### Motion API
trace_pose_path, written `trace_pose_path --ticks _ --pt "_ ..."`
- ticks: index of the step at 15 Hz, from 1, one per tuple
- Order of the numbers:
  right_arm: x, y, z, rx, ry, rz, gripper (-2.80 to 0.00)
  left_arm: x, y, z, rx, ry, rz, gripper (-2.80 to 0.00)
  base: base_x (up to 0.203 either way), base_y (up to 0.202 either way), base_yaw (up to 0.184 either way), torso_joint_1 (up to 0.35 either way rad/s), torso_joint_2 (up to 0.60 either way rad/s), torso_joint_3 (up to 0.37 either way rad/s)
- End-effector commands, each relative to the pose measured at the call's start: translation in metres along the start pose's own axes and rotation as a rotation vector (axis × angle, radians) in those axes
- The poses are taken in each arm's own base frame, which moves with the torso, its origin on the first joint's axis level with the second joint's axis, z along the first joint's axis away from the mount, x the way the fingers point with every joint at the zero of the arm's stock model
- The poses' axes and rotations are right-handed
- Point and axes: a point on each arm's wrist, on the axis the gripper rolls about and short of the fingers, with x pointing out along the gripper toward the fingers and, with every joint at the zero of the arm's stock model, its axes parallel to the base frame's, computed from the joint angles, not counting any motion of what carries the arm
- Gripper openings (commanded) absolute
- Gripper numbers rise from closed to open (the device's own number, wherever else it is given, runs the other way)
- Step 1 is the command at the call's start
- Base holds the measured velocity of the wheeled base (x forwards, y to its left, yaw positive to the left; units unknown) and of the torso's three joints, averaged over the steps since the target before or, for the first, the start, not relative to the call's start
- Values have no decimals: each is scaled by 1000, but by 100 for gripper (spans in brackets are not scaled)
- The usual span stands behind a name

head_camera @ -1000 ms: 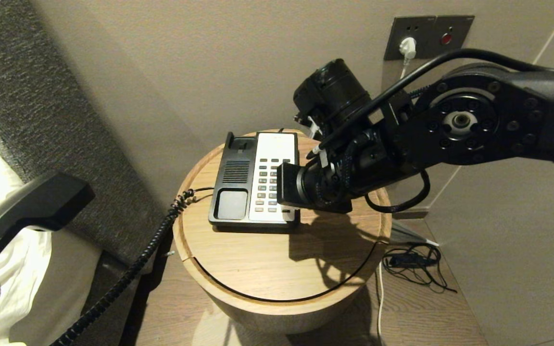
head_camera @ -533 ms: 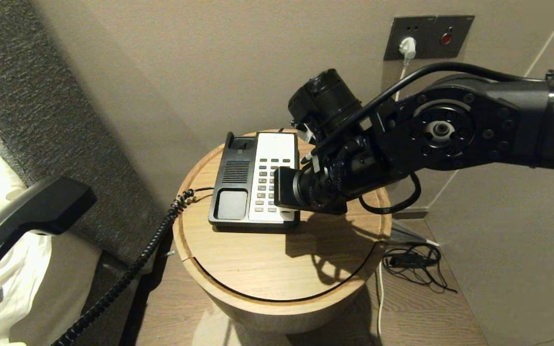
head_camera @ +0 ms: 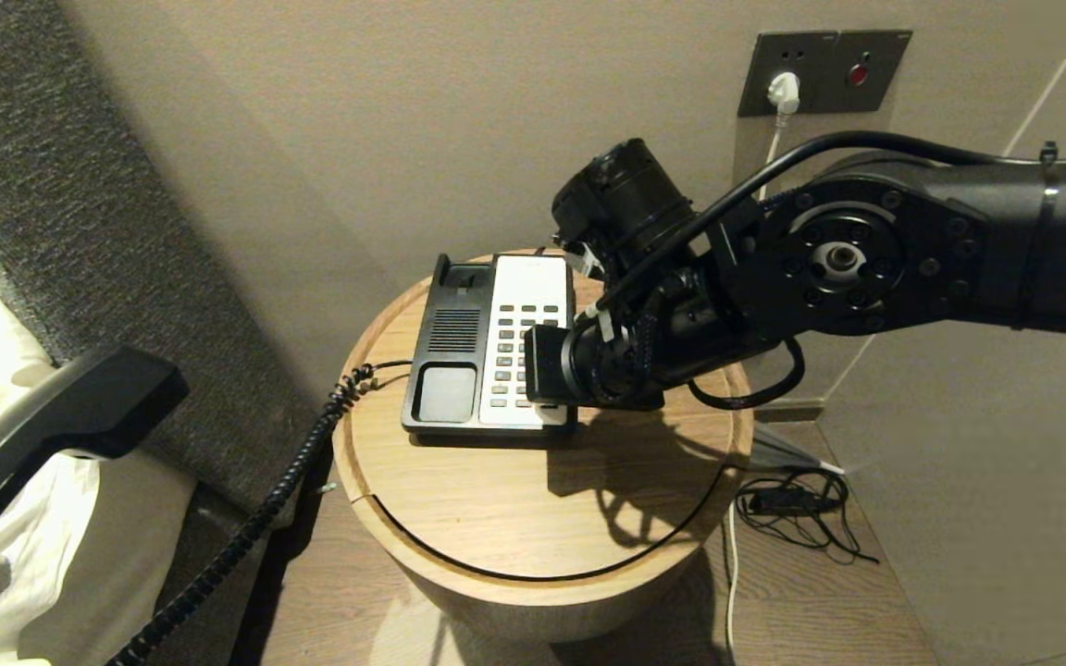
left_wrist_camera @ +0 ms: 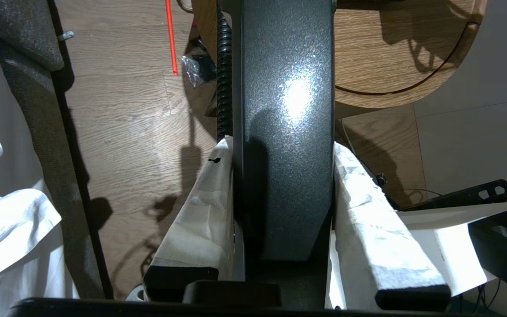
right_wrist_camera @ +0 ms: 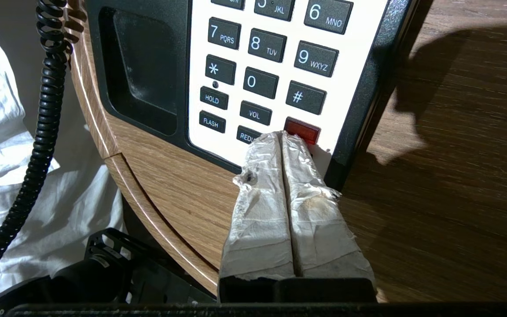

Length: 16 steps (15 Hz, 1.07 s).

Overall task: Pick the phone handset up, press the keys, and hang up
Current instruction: Dial the number

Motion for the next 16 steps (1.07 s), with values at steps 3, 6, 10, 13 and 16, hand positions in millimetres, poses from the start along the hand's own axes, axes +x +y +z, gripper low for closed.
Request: trace_pose_path --ticks 3,6,10,13,16 --pt "-5 -1 0 -10 -5 -3 -280 1 0 -1 -1 9 4 -280 0 0 0 0 0 0" --pt "-14 6 11 4 -61 40 -280 1 0 -1 -2 5 2 -280 0 0 0 0 0 0" --pt "-27 8 15 27 -91 60 -280 1 0 -2 -2 8 0 -280 0 0 0 0 0 0" --pt "-55 4 14 39 -89 54 -280 2 1 -4 -1 13 4 -280 0 0 0 0 0 0" --pt "-120 -21 6 60 -53 -32 -280 9 2 -7 -3 9 10 -280 0 0 0 0 0 0"
